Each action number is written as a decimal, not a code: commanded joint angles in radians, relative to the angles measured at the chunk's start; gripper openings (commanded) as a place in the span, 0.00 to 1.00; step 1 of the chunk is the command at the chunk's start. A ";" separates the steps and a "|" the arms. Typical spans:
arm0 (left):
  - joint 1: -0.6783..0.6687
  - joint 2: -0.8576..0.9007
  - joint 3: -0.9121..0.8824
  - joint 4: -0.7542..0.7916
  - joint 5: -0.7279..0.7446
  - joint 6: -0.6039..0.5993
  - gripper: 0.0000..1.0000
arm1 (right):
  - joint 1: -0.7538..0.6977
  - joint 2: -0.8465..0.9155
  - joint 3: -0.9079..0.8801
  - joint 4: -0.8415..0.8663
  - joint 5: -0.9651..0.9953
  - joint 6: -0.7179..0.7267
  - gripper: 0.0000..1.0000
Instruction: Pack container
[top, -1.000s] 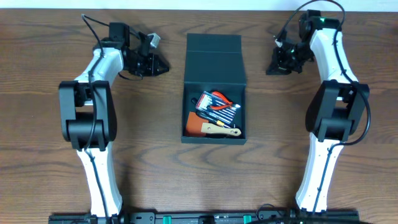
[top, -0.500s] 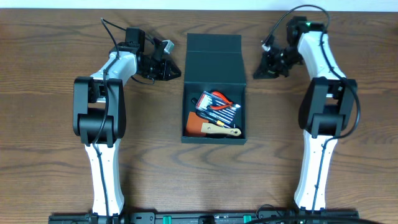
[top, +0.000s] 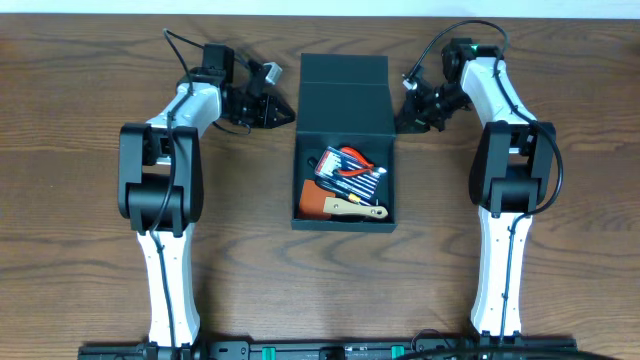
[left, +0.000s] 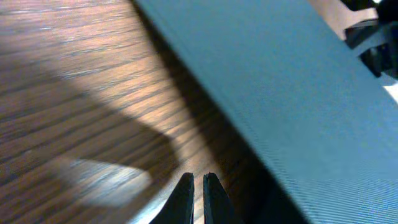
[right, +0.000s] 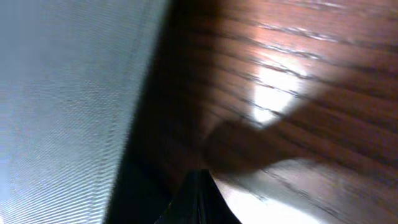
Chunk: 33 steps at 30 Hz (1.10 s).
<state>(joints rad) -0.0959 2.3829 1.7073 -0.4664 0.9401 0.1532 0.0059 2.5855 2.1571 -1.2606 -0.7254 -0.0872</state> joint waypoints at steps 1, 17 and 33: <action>-0.012 0.023 -0.004 0.002 0.047 -0.006 0.06 | 0.001 0.009 -0.002 0.011 -0.097 -0.023 0.01; -0.016 0.023 0.124 -0.064 0.074 -0.027 0.06 | -0.016 0.008 0.004 0.019 -0.284 -0.095 0.01; -0.016 0.022 0.232 -0.178 0.074 -0.016 0.06 | -0.061 0.008 0.232 -0.140 -0.326 -0.148 0.01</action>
<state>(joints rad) -0.1123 2.3856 1.9018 -0.6323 0.9920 0.1307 -0.0509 2.5927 2.3093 -1.3739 -0.9947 -0.1890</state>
